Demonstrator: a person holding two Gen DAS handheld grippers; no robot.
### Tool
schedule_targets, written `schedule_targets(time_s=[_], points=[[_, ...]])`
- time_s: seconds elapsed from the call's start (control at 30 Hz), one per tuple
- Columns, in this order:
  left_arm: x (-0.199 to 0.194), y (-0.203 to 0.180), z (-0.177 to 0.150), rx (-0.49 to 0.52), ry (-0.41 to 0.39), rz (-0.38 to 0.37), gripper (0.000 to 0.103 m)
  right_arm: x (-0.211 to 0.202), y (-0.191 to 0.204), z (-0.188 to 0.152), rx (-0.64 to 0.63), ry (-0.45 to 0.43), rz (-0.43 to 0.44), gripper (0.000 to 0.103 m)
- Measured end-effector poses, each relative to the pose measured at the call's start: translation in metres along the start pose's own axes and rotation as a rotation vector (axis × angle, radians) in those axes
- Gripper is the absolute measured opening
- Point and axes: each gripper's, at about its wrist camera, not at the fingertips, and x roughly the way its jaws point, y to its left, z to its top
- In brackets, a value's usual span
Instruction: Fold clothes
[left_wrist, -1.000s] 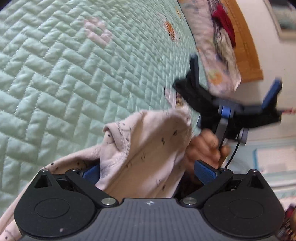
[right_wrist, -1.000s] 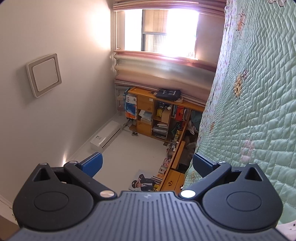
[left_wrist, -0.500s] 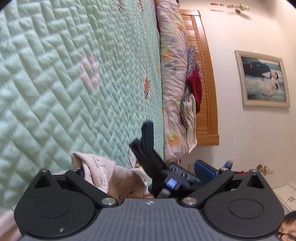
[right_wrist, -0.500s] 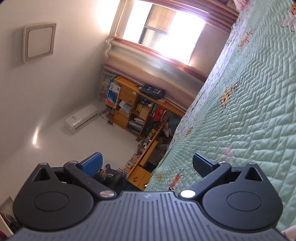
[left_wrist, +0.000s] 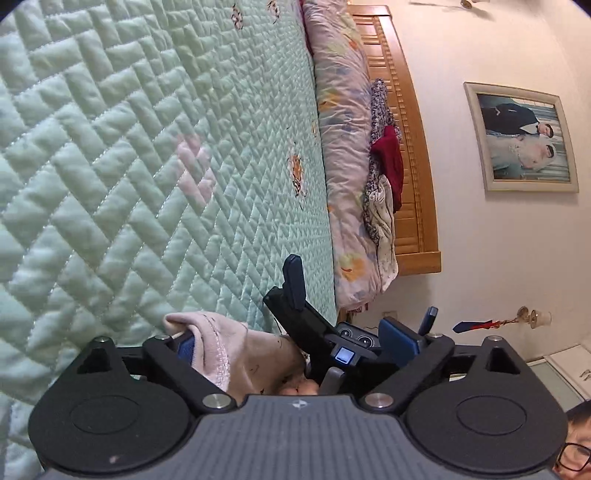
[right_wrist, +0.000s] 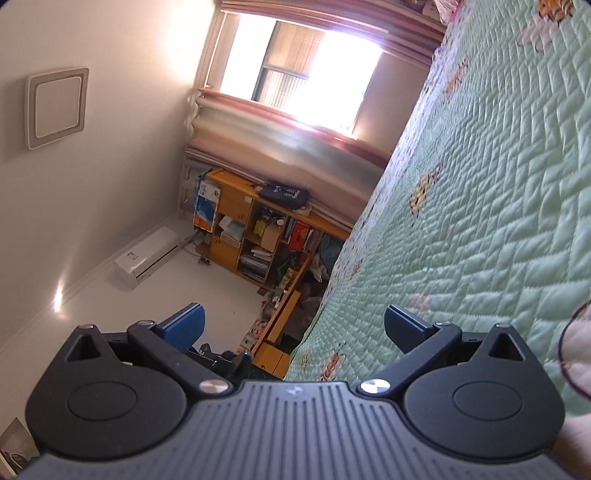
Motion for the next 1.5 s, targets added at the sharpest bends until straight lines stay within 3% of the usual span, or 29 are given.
schedule_targets(time_s=[0.2,0.33,0.4,0.53,0.77,0.9,1.03,1.3,1.5], points=[[-0.012,0.003,-0.006,-0.003,-0.030,0.012,0.095,-0.002,-0.005,0.002,0.016,-0.014,-0.014,0.103],[-0.032,0.002,-0.005,-0.023,-0.105,0.061,0.096,-0.002,-0.004,0.001,0.003,-0.009,-0.024,0.103],[-0.042,-0.007,-0.004,0.005,-0.154,0.121,0.101,-0.002,-0.004,0.001,-0.005,-0.006,-0.028,0.103],[-0.057,-0.032,-0.016,0.040,-0.218,0.136,0.102,-0.002,-0.001,0.002,-0.024,-0.005,-0.036,0.103],[-0.043,-0.064,-0.069,0.102,-0.155,0.097,0.102,-0.005,0.007,0.005,-0.040,0.014,0.000,0.103],[-0.028,-0.057,-0.081,0.093,-0.089,0.155,0.102,-0.007,0.010,0.005,-0.038,0.029,0.019,0.103],[-0.025,-0.036,-0.059,0.075,-0.132,0.258,0.102,-0.010,0.005,0.005,-0.011,0.029,0.018,0.103],[-0.017,-0.021,-0.026,0.051,-0.155,0.274,0.102,-0.008,0.001,0.007,-0.013,0.033,-0.022,0.103],[-0.034,-0.026,-0.028,0.017,-0.230,0.259,0.102,-0.006,0.008,0.005,-0.047,0.052,-0.023,0.103]])
